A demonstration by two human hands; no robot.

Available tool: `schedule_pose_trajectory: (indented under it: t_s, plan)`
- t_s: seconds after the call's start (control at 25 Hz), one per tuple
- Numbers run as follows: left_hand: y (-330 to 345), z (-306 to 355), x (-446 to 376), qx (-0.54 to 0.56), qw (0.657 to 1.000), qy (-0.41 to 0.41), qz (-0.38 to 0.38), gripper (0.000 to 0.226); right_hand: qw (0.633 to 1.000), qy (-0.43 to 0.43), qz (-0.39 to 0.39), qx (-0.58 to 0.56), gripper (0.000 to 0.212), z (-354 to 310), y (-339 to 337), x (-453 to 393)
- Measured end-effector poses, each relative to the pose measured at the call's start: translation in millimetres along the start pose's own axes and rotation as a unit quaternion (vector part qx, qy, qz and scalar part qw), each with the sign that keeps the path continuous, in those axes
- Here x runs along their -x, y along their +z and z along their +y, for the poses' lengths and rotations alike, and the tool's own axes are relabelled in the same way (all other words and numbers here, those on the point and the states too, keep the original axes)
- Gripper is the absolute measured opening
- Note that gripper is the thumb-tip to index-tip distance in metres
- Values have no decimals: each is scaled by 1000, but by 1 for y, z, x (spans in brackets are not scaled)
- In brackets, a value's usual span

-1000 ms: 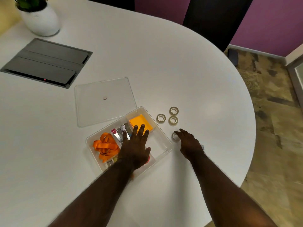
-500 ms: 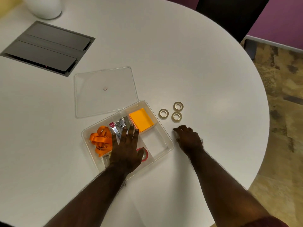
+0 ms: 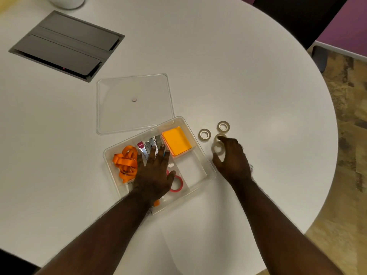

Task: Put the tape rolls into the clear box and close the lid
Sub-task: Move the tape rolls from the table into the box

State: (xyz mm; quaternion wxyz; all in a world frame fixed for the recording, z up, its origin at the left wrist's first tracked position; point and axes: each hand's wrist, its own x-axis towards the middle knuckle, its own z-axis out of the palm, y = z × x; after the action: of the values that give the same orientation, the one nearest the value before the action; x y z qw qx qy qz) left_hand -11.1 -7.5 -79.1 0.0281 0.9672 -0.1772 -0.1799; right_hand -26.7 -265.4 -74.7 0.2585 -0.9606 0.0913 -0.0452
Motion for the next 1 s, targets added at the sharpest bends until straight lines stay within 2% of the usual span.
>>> schedule_pose_trajectory:
  t_s: [0.08,0.16,0.24,0.32,0.44,0.56,0.68,1.0]
  plan:
    - [0,-4,-2,11,1000,0,-4,72,995,-92,-6,-31,59,-24,-1,1]
    - [2,-7,-3,15,1000,-2,-4,70,987,-139,-70,-31,58,-47,9,8]
    - [3,-9,-4,-3,1000,2,-7,69,980,-132,-147,-9,56,-62,27,14]
    - [5,-10,-6,-34,999,6,-16,69,975,-85,-206,20,55,-68,44,14]
    - [7,-11,-7,-40,999,5,-23,69,966,-38,-245,66,49,-69,58,9]
    - [8,-11,-7,-35,999,5,-23,70,960,-23,-265,83,41,-68,66,5]
    - [7,-10,-8,-24,999,-5,-35,71,962,-51,-248,103,33,-69,72,2]
    - [5,-11,-9,-25,999,3,-37,71,968,-49,-229,84,38,-64,70,4]
